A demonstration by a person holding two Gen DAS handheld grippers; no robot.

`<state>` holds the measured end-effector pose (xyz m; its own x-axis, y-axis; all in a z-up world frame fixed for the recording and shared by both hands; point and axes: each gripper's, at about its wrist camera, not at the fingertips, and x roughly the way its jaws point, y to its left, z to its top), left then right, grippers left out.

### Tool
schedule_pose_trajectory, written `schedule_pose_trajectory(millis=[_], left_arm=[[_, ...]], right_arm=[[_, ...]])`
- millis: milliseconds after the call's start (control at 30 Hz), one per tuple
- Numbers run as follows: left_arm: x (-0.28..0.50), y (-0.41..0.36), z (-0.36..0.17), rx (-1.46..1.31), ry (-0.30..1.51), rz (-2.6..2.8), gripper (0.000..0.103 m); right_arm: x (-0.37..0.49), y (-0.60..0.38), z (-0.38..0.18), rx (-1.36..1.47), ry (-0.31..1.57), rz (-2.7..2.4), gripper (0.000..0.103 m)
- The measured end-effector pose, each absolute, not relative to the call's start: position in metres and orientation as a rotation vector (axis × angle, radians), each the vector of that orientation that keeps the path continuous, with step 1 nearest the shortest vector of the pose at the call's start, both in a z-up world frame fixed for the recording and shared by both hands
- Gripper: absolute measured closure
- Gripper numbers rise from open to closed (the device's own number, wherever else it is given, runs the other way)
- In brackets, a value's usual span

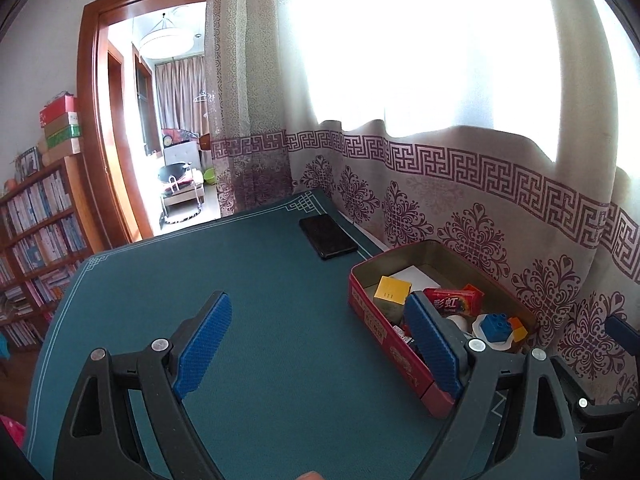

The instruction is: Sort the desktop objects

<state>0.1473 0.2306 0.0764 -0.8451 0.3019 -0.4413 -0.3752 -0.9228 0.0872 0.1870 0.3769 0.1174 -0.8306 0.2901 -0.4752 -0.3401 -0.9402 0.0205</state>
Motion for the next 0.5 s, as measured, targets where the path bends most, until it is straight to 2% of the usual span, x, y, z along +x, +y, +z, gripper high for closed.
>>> schedule_pose_trajectory(millis=[500], left_arm=[[0.162,0.269,0.063,-0.674,0.356,2.522,0.012]], right_arm=[[0.182,0.385,0.099,-0.786,0.153,2.693,0.000]])
